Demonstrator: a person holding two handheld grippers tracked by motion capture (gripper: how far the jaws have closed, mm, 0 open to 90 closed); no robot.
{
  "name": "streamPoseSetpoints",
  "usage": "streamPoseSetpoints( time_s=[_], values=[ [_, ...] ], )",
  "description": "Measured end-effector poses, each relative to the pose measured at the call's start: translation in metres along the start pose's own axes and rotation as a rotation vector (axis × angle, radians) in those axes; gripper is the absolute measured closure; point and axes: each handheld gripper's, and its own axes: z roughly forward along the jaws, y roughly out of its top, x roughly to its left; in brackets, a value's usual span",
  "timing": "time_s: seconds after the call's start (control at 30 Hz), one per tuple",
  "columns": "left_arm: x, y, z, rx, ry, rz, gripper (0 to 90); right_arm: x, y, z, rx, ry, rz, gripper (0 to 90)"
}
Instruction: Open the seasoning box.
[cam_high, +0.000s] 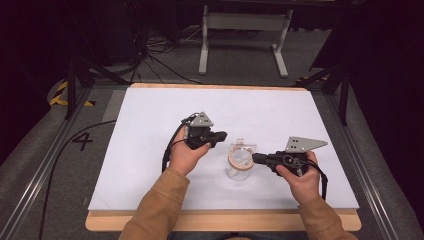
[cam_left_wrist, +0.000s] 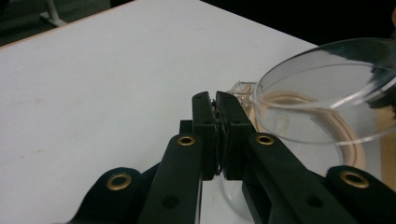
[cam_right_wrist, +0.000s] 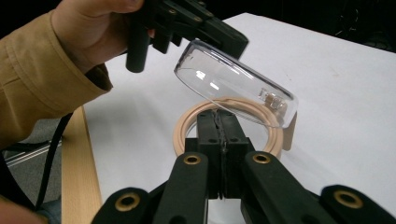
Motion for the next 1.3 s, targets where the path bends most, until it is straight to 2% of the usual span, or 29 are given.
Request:
streamPoseSetpoints(
  time_s=[0.13, 0.23, 0.33, 0.7, 0.77, 1.03, 1.3],
  values=[
    [-0.001, -0.003, -0.012, 0.026, -0.021, -0.021, 83.9, -0.004, 0.005, -0.001, -0.01, 0.013, -0.01, 90.0],
    [0.0, -0.008, -0.021, 0.048, -0.063, -0.043, 82.6, -0.007, 0.008, 0.0, -0.015, 0.02, -0.014, 90.0],
    [0.0, -0.013, -0.029, 0.06, -0.059, -0.058, 82.5, -0.01, 0.011, 0.001, -0.022, 0.028, -0.016, 90.0],
    [0.004, -0.033, -0.062, 0.092, 0.001, -0.11, 81.5, -0.023, 0.024, 0.009, -0.039, 0.045, -0.022, 90.0],
    [0.005, -0.036, -0.065, 0.103, 0.013, -0.102, 81.5, -0.025, 0.025, 0.01, -0.043, 0.047, -0.017, 90.0],
    [0.006, -0.046, -0.072, 0.129, 0.038, -0.128, 78.8, -0.036, 0.027, 0.014, -0.056, 0.044, 0.003, 90.0],
    [0.007, -0.051, -0.072, 0.136, 0.048, -0.135, 71.9, -0.044, 0.025, 0.015, -0.058, -0.001, 0.052, 90.0]
  ],
)
